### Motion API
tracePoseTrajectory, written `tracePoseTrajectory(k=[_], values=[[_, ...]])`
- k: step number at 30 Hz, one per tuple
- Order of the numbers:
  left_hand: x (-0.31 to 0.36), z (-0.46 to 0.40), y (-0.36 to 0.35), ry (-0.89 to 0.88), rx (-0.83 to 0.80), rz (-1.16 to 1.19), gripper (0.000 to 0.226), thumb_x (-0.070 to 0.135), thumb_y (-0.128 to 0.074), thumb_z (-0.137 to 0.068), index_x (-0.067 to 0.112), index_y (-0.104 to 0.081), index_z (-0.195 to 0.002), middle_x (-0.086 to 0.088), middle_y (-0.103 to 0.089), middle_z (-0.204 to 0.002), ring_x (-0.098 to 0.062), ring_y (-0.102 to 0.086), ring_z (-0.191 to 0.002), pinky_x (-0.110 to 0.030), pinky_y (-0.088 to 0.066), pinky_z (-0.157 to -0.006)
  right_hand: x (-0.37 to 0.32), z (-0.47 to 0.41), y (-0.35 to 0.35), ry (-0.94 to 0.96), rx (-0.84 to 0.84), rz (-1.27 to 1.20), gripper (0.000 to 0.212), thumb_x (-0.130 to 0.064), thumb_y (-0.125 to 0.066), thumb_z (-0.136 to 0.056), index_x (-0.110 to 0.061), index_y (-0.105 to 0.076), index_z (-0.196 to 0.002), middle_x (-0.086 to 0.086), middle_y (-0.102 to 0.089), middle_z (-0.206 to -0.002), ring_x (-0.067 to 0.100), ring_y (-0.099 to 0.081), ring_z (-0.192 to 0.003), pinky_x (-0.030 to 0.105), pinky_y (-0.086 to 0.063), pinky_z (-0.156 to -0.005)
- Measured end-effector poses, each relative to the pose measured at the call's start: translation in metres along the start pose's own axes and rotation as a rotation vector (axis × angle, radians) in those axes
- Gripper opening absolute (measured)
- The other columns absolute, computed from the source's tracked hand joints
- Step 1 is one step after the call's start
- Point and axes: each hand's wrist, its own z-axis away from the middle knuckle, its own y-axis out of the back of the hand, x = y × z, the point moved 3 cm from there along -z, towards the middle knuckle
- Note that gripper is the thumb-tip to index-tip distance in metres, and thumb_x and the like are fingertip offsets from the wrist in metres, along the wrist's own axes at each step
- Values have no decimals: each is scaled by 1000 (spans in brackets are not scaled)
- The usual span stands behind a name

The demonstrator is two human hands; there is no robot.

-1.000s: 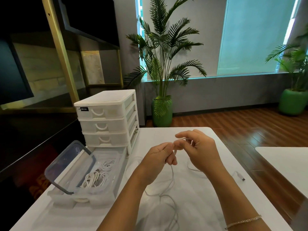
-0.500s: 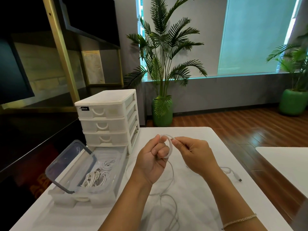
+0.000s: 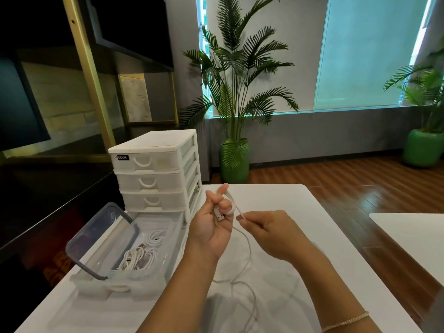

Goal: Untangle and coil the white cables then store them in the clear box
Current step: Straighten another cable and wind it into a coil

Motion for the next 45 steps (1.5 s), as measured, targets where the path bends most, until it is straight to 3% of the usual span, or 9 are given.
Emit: tracePoseTrajectory(k=[5, 10, 15, 19, 25, 32, 35, 40, 45], values=[[3, 2, 3, -30, -19, -85, 31, 18, -38, -99, 0, -53, -119, -6, -68, -73, -11, -65, -60, -19, -56, -58, -4, 2, -1, 7, -62, -7, 30, -41, -48, -92, -25, -70, -104, -1, -73, -91, 16, -62, -74, 34, -55, -78], [-4, 7, 1, -256, -14, -978, 30, 26, -37, -99, 18, -59, -117, 16, -69, -91, -9, -63, -89, -21, -49, -88, -4, 5, 8, 28, -52, 16, 26, -39, -58, -87, -21, -75, -95, -5, -72, -80, 14, -60, -65, 32, -55, -71], [-7, 8, -2, -304, -123, -1385, 39, 28, -34, -100, 13, -55, -129, 28, -60, -91, 10, -58, -90, 3, -42, -79, -6, 5, 19, 72, 25, -53, 15, -32, -60, -87, -23, -72, -85, -24, -49, -61, 2, -50, -58, 18, -44, -66], [-16, 6, -1, -202, -208, -1446, 41, 30, -32, -100, 22, -41, -140, 20, -47, -131, 0, -41, -125, 1, -30, -85, 0, 6, 27, 53, 84, -167, 13, -31, -63, -86, -26, -61, -74, -17, -56, -64, 0, -52, -61, 15, -39, -63], [-16, 9, -1, -122, -323, -1337, 39, 18, -28, -101, 8, -63, -88, 2, -60, -79, -9, -55, -80, -6, -46, -71, 4, 4, 30, 32, 233, -295, 14, -24, -65, -85, -25, -59, -71, -10, -62, -71, 5, -55, -67, 11, -42, -60], [-18, 8, 2, -53, -353, -1341, 40, 27, -32, -101, 22, -57, -70, 11, -57, -69, -5, -54, -77, -6, -45, -70, 10, 4, 31, -15, 355, -429, 5, -20, -71, -79, -19, -66, -77, -2, -67, -83, 14, -61, -80, 19, -49, -70], [-18, 10, 3, -34, -370, -1284, 38, 24, -32, -101, 16, -57, -73, 10, -54, -64, -6, -52, -70, -14, -46, -71, 11, 4, 29, -50, 252, -488, 9, -23, -66, -83, -27, -66, -90, -8, -64, -100, 10, -58, -92, 16, -45, -77], [-13, 11, -1, -12, -378, -1175, 41, 21, -34, -101, 19, -59, -68, 2, -48, -63, -8, -47, -63, -18, -43, -64, 3, 6, 27, -85, 68, -670, 20, -23, -49, -93, -23, -69, -89, -11, -65, -76, -1, -56, -56, 12, -44, -53], [-11, 11, 0, -6, -382, -1059, 34, 17, -33, -100, 11, -59, -79, 7, -47, -57, -9, -44, -60, -21, -41, -63, 11, 6, 27, -135, -41, -903, 22, -17, -51, -91, -13, -72, -89, 3, -58, -54, 9, -44, -38, 24, -54, -50]])
